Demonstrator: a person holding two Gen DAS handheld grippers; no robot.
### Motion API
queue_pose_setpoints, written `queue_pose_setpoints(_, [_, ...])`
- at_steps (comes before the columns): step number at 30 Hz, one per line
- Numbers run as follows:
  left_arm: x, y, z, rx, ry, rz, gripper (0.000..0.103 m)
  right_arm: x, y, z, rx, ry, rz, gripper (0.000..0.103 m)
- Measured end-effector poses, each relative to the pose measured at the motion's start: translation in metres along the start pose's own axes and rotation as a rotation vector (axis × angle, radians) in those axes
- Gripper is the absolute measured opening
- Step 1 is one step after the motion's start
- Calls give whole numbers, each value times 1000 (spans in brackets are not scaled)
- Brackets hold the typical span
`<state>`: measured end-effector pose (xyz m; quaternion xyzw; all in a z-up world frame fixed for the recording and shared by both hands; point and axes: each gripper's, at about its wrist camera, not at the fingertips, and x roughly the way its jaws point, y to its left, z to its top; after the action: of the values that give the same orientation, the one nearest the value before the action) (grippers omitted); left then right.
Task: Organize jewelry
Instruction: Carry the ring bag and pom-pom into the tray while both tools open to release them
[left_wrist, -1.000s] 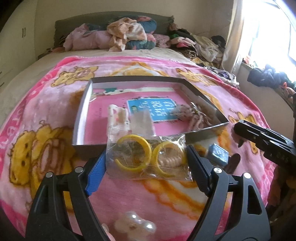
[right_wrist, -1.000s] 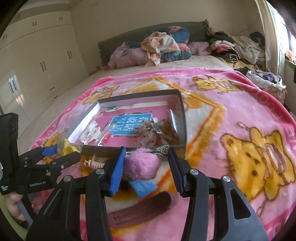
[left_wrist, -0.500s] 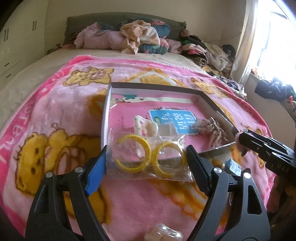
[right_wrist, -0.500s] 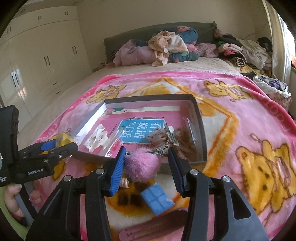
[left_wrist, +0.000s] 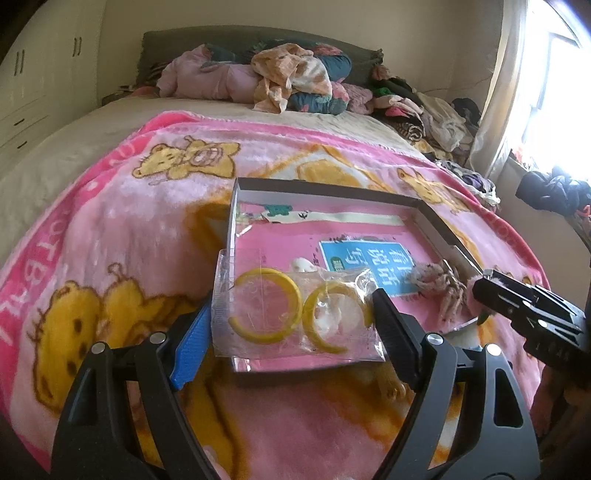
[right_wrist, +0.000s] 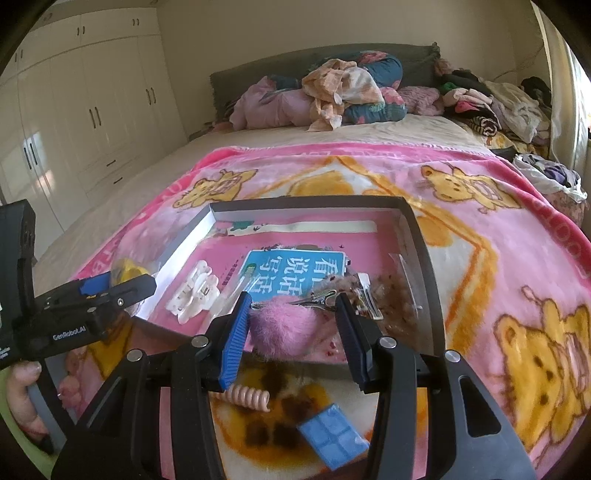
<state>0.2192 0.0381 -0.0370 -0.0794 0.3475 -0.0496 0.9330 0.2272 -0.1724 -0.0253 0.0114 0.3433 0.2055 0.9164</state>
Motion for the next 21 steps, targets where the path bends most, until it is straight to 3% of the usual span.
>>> queue_pose_setpoints(21, [45, 3, 18, 33, 14, -15, 72, 45, 0, 10, -28, 42, -80, 45])
